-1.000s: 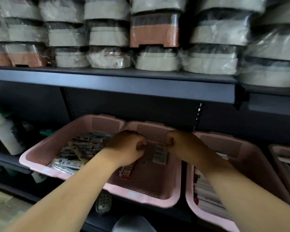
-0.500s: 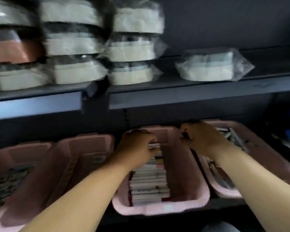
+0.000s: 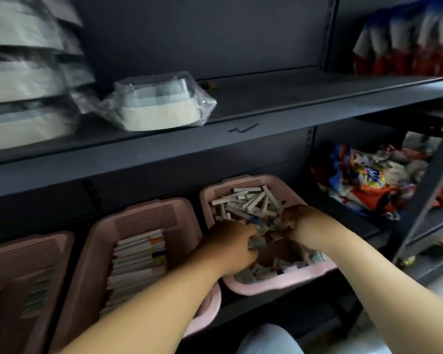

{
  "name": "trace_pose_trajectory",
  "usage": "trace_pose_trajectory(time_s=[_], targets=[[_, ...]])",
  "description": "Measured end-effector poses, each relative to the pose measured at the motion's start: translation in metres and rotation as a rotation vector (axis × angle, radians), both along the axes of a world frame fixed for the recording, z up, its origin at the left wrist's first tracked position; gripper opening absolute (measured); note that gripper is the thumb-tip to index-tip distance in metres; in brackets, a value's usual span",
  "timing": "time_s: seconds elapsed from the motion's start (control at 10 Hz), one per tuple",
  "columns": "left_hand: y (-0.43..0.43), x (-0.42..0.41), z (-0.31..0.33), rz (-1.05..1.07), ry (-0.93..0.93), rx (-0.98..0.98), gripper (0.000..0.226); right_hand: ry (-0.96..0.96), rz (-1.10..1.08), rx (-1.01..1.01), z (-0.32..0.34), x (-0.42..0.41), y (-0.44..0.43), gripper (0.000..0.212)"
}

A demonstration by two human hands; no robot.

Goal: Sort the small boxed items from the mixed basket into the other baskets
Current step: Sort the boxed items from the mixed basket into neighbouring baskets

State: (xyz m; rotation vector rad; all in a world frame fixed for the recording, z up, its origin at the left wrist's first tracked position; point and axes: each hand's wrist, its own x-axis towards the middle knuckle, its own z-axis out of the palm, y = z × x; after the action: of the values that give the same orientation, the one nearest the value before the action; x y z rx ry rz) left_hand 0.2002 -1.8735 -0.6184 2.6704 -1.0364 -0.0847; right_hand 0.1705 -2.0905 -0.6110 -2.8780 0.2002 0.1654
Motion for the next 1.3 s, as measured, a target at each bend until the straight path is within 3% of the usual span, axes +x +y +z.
trace_pose_trajectory(time_s=[0.2,0.3,0.5,0.8,1.0,1.2,1.3], targets=[[-0.016,0.0,-0.019,0.022,0.025,0.166,0.027,-0.002,-0.003,-0.027,-0.028,0.013,0.003,0.048],[-0.018,0.002,-0.02,-0.06,-0.008,0.3,0.037,-0.009,-0.001,0.015,-0.045,0.021,0.003,0.038],[-0.017,0.006,-0.026,-0.095,0.014,0.409,0.046,0.038,-0.024,-0.074,-0.051,0.023,0.005,0.038],[-0.021,0.005,-0.03,0.001,-0.017,0.392,0.019,0.125,0.031,-0.081,-0.055,0.024,0.007,0.04],[-0.013,0.005,-0.025,0.052,0.1,0.09,0.014,0.116,0.024,-0.011,-0.05,0.02,0.007,0.038],[-0.01,0.002,-0.02,0.133,0.23,-0.189,0.012,0.038,-0.027,0.21,-0.042,0.018,0.005,0.041],[-0.009,0.004,-0.022,0.148,0.221,-0.208,0.008,-0.01,-0.036,0.286,-0.04,0.017,0.003,0.04]])
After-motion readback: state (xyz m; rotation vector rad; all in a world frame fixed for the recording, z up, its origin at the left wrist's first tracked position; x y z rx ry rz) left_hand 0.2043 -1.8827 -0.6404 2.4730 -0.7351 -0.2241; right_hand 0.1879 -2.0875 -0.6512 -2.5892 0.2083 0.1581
